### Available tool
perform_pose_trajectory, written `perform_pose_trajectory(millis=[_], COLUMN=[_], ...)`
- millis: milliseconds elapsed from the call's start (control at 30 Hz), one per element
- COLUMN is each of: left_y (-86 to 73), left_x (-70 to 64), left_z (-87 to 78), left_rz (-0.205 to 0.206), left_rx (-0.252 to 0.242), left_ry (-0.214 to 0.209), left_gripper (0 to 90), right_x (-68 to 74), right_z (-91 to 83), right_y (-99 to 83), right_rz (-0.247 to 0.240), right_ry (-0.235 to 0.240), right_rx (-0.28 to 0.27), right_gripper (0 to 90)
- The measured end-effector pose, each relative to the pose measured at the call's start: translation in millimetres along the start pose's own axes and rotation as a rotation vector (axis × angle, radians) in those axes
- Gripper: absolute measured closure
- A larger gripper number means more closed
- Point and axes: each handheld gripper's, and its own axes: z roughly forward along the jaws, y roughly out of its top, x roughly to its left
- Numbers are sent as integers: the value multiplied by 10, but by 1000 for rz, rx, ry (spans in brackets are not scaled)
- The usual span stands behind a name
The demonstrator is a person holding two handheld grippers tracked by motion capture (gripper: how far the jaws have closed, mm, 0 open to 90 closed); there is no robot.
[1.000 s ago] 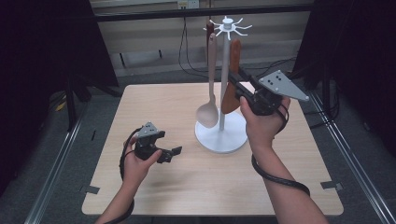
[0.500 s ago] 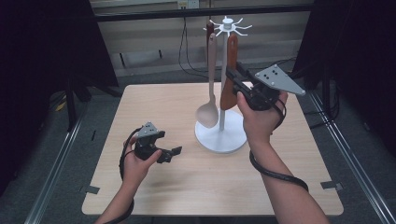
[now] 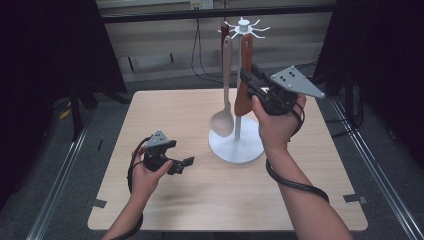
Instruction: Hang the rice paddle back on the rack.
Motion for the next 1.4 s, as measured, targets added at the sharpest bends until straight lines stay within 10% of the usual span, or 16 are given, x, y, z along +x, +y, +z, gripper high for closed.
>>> perform_pose_trajectory(millis=[1400], left_y=[12], left_x=[7], left_z=[-22], left_rz=[1], left_rx=[-9], left_ry=[3], left_gripper=[27], right_x=[-4], right_z=[119], right_y=[-58], right_rz=[15], right_ry=[-36], right_rx=[7], right_gripper=[658])
